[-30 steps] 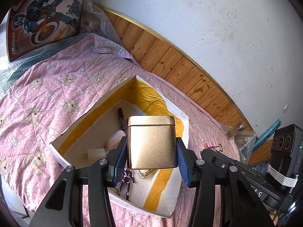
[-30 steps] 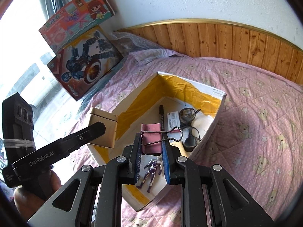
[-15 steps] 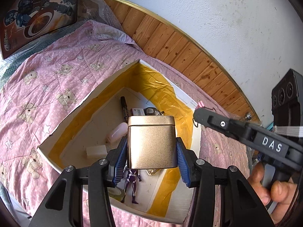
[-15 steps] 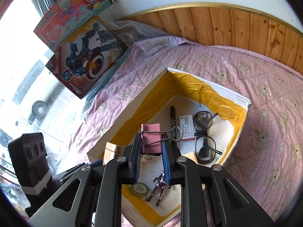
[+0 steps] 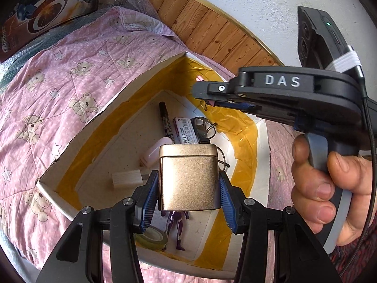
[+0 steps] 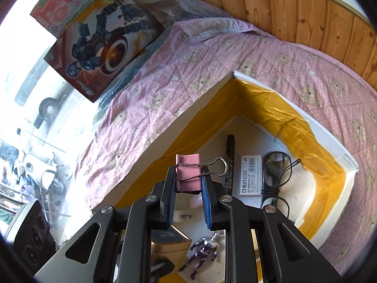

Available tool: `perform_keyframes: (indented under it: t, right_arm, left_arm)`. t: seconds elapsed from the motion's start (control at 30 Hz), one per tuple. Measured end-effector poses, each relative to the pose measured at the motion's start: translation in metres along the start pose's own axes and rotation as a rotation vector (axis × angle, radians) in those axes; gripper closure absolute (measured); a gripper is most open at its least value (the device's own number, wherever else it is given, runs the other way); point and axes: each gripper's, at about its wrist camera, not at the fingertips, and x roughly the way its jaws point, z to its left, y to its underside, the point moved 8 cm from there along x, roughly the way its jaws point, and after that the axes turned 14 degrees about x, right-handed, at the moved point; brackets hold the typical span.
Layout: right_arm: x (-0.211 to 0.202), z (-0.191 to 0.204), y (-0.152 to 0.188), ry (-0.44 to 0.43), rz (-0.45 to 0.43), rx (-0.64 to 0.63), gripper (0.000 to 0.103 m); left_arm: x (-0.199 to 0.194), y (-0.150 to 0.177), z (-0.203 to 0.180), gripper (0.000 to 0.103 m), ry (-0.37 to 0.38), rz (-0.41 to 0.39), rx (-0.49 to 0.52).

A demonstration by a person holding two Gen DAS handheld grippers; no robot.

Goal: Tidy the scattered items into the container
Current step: 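Open the right gripper to drop the clip while the left releases the tin into the box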

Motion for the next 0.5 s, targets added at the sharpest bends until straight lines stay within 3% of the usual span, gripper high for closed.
perform_keyframes:
  t: [0.17, 0.2, 0.27, 0.5]
  right_arm:
    - [0.023, 0.0, -0.009, 0.006, 0.029, -0.007, 0.079]
    - [0.026, -0.001, -0.01, 0.008, 0.029, -0.002, 0.07]
    - [0.031, -0.005, -0.012, 0.013, 0.024, 0.015, 0.063]
    - [0.026, -0.016, -0.009, 0.012, 0.016, 0.071, 0.063]
  left_arm:
    - [0.002, 0.0, 0.001, 0.053, -0.007, 0.005, 0.004]
    - [0.002, -0.001, 0.002, 0.053, -0.01, 0.004, 0.004]
    - [0.002, -0.001, 0.003, 0.052, -0.01, 0.001, 0.004]
    - [-0.004, -0.002, 0.008, 0.052, -0.016, -0.021, -0.015]
